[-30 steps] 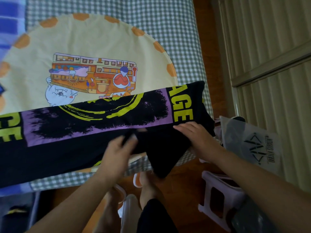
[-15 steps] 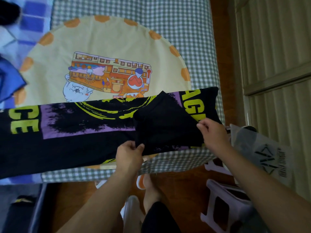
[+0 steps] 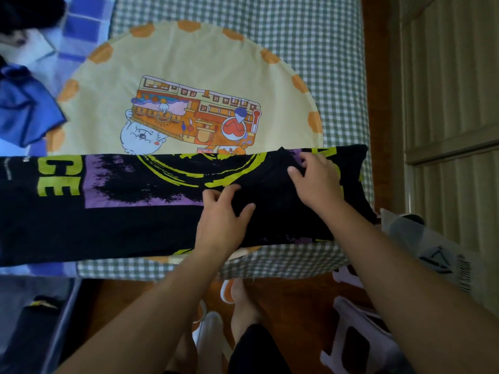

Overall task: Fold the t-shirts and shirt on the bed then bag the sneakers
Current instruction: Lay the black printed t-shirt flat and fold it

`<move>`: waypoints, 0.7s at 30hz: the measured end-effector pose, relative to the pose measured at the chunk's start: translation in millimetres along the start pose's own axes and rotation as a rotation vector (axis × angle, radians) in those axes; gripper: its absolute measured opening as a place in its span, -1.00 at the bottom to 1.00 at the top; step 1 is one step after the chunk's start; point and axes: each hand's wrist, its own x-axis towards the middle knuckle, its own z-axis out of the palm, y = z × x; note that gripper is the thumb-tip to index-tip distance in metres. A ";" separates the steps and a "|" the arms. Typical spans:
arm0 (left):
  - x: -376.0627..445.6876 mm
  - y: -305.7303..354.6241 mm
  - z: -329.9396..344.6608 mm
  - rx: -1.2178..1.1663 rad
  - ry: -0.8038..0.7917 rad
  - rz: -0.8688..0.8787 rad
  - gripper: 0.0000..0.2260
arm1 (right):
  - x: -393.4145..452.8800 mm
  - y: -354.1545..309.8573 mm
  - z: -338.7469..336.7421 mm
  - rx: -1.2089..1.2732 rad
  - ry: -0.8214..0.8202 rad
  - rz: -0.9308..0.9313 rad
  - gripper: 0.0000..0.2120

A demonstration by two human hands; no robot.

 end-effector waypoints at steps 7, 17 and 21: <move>28.6 -28.5 -23.8 -0.256 0.072 -0.206 -0.92 | 21.6 5.3 9.4 -0.022 -0.005 0.104 -0.79; 16.4 -10.3 -7.4 -0.105 0.110 -0.220 -0.72 | 15.2 1.5 18.5 -0.066 0.104 0.058 -0.76; 18.8 -13.8 -16.6 -0.130 0.152 -0.332 -0.74 | 11.0 -5.0 21.6 -0.091 0.190 0.042 -0.85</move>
